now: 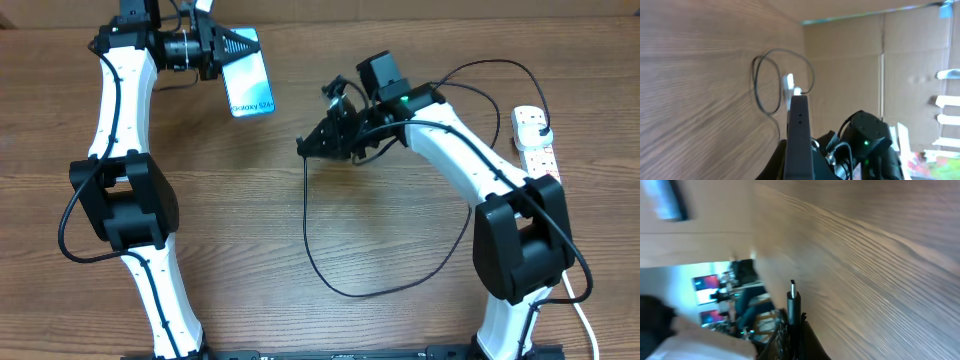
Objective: Plug charger to phone and switch on socket
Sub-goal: 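Lift the plug and carry it toward the phone's bottom port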
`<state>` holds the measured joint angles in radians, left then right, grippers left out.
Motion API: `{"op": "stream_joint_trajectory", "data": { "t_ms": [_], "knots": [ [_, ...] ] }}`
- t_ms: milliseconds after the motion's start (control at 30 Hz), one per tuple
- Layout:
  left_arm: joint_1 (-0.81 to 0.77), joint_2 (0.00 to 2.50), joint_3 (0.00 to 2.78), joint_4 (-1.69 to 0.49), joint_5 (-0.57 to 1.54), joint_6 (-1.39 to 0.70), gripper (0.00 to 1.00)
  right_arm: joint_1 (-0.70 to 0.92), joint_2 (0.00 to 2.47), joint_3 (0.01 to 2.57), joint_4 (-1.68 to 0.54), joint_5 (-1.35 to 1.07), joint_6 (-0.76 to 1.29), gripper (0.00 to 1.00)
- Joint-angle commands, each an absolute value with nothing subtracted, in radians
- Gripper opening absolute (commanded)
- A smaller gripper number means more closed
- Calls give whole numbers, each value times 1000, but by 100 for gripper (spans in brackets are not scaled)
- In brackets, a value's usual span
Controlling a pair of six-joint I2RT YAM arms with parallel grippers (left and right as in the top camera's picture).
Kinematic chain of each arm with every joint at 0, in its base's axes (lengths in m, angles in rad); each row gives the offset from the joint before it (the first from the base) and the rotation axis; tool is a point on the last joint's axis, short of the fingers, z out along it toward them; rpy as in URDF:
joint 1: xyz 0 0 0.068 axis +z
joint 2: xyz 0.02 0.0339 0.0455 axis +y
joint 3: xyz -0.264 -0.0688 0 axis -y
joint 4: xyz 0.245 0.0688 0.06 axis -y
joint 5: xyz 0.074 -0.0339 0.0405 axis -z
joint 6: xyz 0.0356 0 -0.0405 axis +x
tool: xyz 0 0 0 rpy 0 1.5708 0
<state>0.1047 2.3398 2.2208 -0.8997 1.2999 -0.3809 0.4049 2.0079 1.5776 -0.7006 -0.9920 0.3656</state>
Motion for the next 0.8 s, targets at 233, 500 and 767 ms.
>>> {"op": "stream_joint_trajectory", "data": {
  "t_ms": [233,500,767],
  "knots": [
    [97,2334,2243,-633,1389,-839,4,390,2005,1592,-445,-1304,477,4],
    [91,2334,2243,-369,1428,-1067,4,389,2005,1592,-257,-1367,616,4],
    [60,2334,2243,-187,1436,-1193,4,389,2005,1592,-7,-1362,838,4]
  ]
}}
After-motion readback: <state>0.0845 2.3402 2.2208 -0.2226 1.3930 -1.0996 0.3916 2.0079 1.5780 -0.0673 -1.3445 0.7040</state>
